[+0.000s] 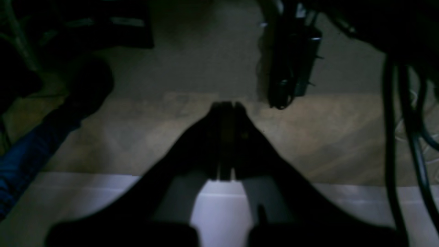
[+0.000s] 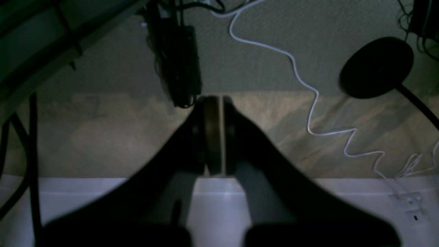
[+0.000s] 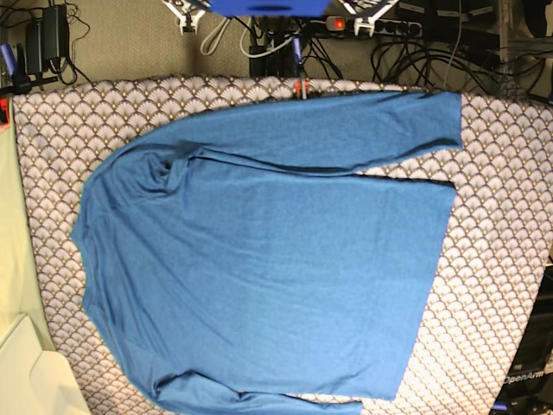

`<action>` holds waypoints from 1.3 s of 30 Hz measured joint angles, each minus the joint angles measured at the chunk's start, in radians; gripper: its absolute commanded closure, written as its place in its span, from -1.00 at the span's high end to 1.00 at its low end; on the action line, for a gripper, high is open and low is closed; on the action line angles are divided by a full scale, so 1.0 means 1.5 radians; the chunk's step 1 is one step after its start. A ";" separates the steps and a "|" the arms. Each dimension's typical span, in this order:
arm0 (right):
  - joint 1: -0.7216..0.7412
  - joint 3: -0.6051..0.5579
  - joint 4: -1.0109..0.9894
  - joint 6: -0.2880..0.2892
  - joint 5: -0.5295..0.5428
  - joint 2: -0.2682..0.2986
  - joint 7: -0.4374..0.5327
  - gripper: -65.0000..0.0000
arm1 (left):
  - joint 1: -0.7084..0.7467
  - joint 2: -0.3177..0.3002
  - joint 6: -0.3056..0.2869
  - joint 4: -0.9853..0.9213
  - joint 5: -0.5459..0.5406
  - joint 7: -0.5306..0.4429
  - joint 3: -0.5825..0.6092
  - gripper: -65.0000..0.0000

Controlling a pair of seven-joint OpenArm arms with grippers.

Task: Fold the T-shirt properly

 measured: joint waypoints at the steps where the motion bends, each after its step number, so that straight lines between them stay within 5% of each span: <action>1: 0.000 0.000 0.000 0.000 0.000 0.000 0.000 -1.00 | 0.000 0.001 0.001 0.000 0.000 0.000 0.000 -0.99; 5: -0.003 0.000 0.001 0.000 0.000 0.000 0.004 -1.00 | 0.014 0.003 -0.002 0.010 0.000 -0.005 0.000 -0.99; 11: -0.080 -0.003 0.112 0.001 0.000 0.005 0.013 -1.00 | 0.127 -0.017 0.002 0.194 0.000 0.007 0.000 -0.99; 29: -0.506 -0.003 0.834 0.007 0.000 0.041 0.006 -1.00 | 0.420 -0.077 -0.004 0.723 -0.002 0.007 0.000 -0.99; 39: -0.664 0.002 1.118 0.007 0.000 0.057 0.002 -0.98 | 0.575 -0.107 0.006 1.023 -0.003 0.013 -0.002 -0.98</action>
